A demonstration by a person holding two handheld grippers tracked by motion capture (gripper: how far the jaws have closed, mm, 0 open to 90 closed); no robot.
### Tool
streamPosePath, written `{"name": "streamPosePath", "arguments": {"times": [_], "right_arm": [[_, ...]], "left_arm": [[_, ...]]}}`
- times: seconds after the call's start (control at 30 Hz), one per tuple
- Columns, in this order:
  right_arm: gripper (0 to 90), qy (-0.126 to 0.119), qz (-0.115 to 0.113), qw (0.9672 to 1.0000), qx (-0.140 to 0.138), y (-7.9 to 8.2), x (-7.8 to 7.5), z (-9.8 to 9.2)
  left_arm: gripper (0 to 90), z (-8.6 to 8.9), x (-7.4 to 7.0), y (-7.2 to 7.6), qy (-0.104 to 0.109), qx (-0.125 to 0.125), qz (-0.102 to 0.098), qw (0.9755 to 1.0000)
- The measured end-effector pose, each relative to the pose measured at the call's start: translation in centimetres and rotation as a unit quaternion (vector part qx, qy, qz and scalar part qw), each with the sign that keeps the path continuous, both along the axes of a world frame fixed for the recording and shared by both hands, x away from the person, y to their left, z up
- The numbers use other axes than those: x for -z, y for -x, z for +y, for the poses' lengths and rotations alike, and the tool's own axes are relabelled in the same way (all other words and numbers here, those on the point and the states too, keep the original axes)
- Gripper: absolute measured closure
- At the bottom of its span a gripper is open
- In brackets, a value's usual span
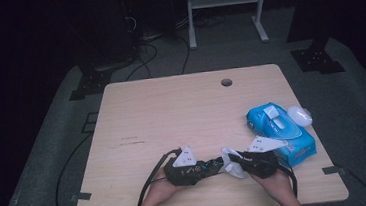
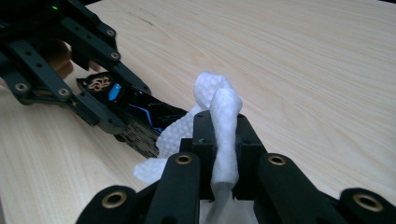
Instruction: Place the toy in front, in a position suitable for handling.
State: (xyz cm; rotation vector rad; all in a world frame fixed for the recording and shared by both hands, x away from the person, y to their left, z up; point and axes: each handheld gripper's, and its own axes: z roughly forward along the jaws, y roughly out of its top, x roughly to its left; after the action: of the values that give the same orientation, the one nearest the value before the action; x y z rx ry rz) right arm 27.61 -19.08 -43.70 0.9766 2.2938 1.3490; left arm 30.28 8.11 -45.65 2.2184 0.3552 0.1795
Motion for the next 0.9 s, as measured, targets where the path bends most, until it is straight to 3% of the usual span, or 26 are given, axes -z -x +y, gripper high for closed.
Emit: {"name": "streamPosePath", "arguments": {"times": [0.1, 0.4, 0.57, 0.67, 0.73, 0.9], "right_arm": [[82.2, -0.005, 0.002, 1.0, -0.008, 0.1, -0.1, 0.3], [82.2, -0.004, 0.007, 1.0, -0.004, 0.0, 0.2, -0.1], [82.2, -0.009, 0.025, 0.9997, -0.001, -0.1, 0.5, -0.9], [82.1, -0.006, 0.024, 0.9997, -0.007, 0.2, 0.5, -1.2], [82.1, -0.006, 0.02, 0.9998, -0.008, 0.3, 0.4, -1.6], [82.0, -0.022, 0.012, 0.9997, 0.004, 0.4, -0.1, -2.9]], "left_arm": [[57.1, -0.1, 0.0, 0.0, 0.001, -0.003, 0.005, 1.0], [61.9, -0.1, 0.1, 0.4, -0.014, 0.008, -0.015, 0.9998], [61.7, 0.0, 0.1, 0.3, -0.012, 0.005, -0.004, 0.9999], [60.8, -0.1, -0.1, 0.2, -0.013, 0.002, 0.006, 0.9999], [49.1, -0.5, -0.3, 0.0, -0.021, -0.009, 0.013, 0.9996], [44.3, -2.0, -1.1, 0.1, -0.038, -0.003, 0.014, 0.9992]]}}
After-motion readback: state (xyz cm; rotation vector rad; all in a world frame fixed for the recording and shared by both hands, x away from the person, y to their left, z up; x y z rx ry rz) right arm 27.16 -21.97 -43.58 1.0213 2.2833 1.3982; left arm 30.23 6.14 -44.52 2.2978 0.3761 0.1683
